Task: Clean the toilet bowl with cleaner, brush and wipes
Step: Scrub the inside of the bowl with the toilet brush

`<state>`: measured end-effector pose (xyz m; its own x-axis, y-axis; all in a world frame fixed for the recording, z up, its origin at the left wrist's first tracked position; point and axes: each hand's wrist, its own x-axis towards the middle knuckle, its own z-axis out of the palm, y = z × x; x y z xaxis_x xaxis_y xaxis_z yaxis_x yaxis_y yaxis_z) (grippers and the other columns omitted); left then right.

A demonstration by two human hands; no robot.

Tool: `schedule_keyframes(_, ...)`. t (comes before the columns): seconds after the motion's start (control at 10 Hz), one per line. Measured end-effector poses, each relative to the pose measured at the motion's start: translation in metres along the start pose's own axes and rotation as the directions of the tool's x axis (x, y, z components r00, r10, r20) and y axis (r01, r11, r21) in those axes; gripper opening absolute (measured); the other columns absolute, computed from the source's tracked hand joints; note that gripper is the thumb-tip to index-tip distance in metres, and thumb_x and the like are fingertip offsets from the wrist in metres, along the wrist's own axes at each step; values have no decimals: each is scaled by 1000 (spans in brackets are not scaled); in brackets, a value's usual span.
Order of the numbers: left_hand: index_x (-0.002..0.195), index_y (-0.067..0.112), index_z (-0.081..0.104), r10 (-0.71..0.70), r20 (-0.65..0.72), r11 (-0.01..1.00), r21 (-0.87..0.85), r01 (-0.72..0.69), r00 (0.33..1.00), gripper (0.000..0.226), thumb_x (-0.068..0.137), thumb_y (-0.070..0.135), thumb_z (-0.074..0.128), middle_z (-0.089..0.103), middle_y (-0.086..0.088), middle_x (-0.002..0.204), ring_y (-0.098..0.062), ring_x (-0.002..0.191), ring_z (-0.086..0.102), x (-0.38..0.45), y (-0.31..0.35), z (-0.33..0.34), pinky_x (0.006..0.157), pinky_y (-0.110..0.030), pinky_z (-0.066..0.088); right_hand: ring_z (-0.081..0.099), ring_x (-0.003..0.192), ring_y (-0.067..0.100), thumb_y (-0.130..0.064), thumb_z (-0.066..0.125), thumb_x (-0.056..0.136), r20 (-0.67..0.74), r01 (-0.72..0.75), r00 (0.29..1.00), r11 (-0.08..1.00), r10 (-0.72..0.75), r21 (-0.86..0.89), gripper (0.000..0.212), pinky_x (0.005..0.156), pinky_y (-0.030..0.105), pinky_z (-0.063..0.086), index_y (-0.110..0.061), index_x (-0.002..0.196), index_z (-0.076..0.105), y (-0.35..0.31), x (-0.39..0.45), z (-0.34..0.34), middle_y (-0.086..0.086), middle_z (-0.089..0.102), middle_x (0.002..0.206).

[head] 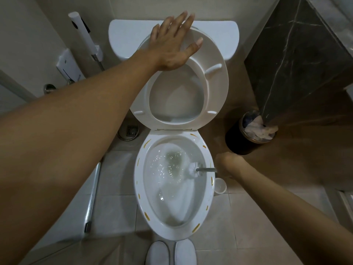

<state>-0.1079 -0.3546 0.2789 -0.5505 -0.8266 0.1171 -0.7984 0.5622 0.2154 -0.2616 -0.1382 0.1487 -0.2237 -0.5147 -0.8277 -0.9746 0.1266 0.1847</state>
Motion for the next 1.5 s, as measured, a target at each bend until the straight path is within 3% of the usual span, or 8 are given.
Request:
schedule_keyframes(0.2,152,26,-4,-4,1,1000,11,4,1000,71,95,63,17,-6,2,160,-24,147,-6,1,-1,1,116,-49,-3,56,105,29,-12,54,91,-8,-58,998,994,59,91,37,87,33,48,-7,128,56,0,2,-9,11,56,115)
schedule_keyframes(0.3,152,26,-4,-1,2,1000,15,1,1000,71,95,63,17,-6,2,160,-25,147,-6,2,-1,2,116,-49,-3,57,111,31,-12,51,91,-211,-64,972,982,102,180,38,87,36,50,-8,129,56,-12,5,-11,10,56,122)
schedule_keyframes(0.5,152,27,-4,-1,-4,1000,8,1,1000,71,95,63,17,-7,2,160,-24,147,-7,1,-1,2,116,-49,-4,60,110,27,-14,41,98,-377,128,922,989,-94,68,38,85,34,49,-19,134,52,-47,16,16,6,58,121)
schedule_keyframes(0.8,152,27,-3,-14,-10,1000,-2,14,1000,70,96,62,18,-6,3,160,-23,147,-6,-1,2,0,116,-48,-4,62,104,29,-20,44,98,-309,94,951,969,-18,230,32,82,35,49,-18,127,56,-21,21,28,8,60,115)
schedule_keyframes(1.0,152,26,-2,-12,-10,1000,15,12,1000,70,96,61,18,-6,2,160,-24,147,-6,-1,3,0,116,-49,-3,57,112,29,-30,44,99,-250,297,931,950,-266,95,40,87,34,45,-17,137,47,-56,10,46,12,57,125)
schedule_keyframes(1.2,152,26,-3,-17,-6,1000,14,17,1000,70,96,62,17,-6,2,160,-24,147,-6,-1,2,0,116,-49,-3,54,60,15,-27,53,95,94,357,921,917,-377,178,36,51,22,43,-32,131,57,-28,-14,37,-3,61,81)
schedule_keyframes(1.3,152,26,-4,-17,-4,1000,21,17,1000,70,96,62,17,-7,2,160,-24,147,-7,-1,2,1,116,-49,-3,46,48,8,-27,58,93,191,343,918,938,-347,55,35,49,18,38,-36,126,61,-26,-19,26,-8,55,67)
schedule_keyframes(1.5,152,26,-3,-14,-6,1000,21,14,1000,70,96,62,17,-6,1,160,-25,147,-6,0,2,1,115,-49,-3,44,49,10,-24,51,96,33,361,930,925,-367,118,33,48,18,38,-24,129,60,-45,-11,29,-3,54,76)
